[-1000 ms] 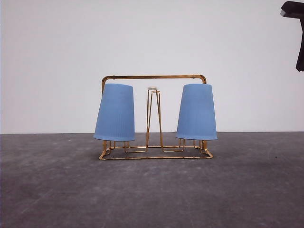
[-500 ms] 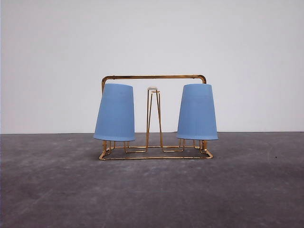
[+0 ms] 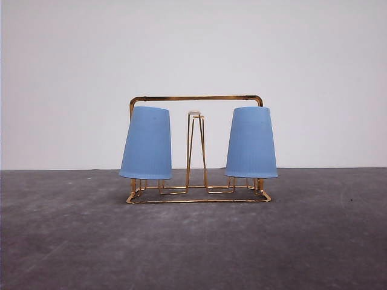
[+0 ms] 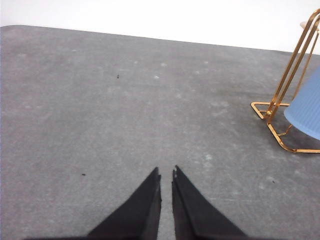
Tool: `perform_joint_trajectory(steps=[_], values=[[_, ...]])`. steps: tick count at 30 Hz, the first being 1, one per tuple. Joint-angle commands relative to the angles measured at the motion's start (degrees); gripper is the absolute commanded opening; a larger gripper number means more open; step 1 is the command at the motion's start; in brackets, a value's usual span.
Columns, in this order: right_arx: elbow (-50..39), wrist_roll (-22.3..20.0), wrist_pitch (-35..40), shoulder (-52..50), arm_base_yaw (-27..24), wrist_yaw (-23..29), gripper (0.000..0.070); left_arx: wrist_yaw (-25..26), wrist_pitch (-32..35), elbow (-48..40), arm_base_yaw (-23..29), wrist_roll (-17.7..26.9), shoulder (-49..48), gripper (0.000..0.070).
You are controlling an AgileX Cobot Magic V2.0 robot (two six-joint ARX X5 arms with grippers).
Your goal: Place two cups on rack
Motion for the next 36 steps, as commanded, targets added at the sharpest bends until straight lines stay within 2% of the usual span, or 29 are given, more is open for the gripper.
perform_joint_trajectory(steps=[1,36], values=[[-0.1,-0.6,-0.5,0.1,-0.4,0.0,0.0017,0.0,-0.2,-0.9,0.1,-0.4,0.0,0.0022],[-0.1,-0.5,0.8,0.1,-0.7,0.0,0.0016,0.1,-0.2,-0.9,0.1,-0.4,0.0,0.0022]])
